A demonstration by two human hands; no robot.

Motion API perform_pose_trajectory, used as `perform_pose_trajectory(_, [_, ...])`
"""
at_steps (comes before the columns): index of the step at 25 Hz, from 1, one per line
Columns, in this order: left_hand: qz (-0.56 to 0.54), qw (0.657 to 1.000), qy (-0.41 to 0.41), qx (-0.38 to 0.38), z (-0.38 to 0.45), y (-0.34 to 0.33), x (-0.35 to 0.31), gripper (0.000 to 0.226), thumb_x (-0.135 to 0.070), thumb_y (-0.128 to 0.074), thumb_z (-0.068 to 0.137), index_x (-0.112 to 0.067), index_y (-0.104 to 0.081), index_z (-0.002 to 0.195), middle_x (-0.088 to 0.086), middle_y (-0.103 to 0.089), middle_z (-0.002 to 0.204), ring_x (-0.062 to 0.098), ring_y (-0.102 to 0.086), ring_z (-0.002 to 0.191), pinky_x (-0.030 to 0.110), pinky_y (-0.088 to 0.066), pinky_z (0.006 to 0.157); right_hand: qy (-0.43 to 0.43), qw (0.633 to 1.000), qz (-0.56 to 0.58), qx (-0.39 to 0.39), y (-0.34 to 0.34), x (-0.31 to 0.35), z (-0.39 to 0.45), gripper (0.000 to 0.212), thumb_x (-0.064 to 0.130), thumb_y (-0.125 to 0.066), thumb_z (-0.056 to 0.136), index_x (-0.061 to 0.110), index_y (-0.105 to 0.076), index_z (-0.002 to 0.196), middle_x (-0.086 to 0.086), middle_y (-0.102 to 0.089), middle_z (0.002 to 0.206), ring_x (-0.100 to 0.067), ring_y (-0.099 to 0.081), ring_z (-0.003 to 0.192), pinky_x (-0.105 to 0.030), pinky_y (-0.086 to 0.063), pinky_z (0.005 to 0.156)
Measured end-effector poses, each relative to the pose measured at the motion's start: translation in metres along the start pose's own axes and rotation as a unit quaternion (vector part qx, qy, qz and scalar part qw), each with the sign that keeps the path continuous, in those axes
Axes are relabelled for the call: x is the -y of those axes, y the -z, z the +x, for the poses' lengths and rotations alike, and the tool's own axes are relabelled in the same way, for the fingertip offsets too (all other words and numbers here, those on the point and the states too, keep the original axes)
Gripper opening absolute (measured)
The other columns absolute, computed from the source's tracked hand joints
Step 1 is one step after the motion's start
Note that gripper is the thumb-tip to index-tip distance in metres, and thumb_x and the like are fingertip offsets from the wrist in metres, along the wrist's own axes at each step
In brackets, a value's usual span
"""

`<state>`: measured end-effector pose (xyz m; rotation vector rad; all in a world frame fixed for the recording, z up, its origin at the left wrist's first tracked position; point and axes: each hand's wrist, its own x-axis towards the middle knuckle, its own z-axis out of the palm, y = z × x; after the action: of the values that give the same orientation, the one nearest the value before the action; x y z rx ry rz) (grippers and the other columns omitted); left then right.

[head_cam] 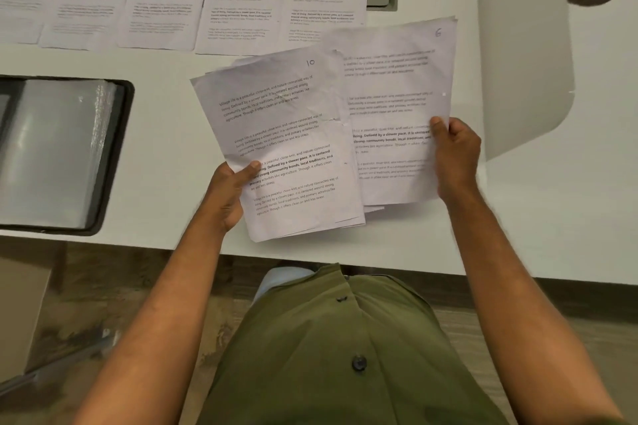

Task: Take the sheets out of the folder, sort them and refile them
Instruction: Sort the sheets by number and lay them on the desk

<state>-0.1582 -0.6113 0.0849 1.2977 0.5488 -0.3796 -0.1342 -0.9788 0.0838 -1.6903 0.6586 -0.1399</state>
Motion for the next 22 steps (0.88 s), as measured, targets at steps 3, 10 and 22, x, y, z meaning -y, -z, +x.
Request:
perform_pose_trajectory(3, [-0.013,1.0,-0.008,-0.002,-0.006,-0.003,0.006,0.044,-0.005,-0.065,0.097,-0.014,-0.058,0.14,0.01,-0.068,0.135,0.032,-0.063,0.126,0.058,-0.044,0.112,-0.001,0.999,0.019,-0.027,0.008,0.003,0.024,0.022,0.023,-0.062,0.102,0.015,-0.062,0.082,0.01,-0.061,0.076,0.002,-0.051,0.062,-0.018,-0.046,0.064])
perform_pose_trajectory(10, [-0.01,1.0,-0.008,-0.024,-0.005,-0.009,0.004,0.047,-0.005,-0.066,0.096,-0.014,-0.057,0.141,0.011,-0.067,0.136,0.034,-0.062,0.128,0.059,-0.043,0.113,-0.043,0.997,-0.011,-0.06,0.006,-0.013,0.109,0.016,0.011,-0.047,0.097,0.014,-0.057,0.086,0.009,-0.058,0.081,-0.011,-0.052,0.074,-0.021,-0.045,0.067])
perform_pose_trajectory(22, [0.021,1.0,0.017,-0.011,0.034,-0.015,-0.02,0.044,-0.007,-0.063,0.097,-0.013,-0.058,0.141,0.011,-0.067,0.136,0.033,-0.062,0.128,0.058,-0.042,0.114,0.06,0.964,-0.242,-0.095,-0.021,-0.015,0.18,0.062,0.004,-0.051,0.092,0.011,-0.041,0.153,-0.009,-0.049,0.15,-0.03,-0.045,0.138,-0.034,-0.037,0.111])
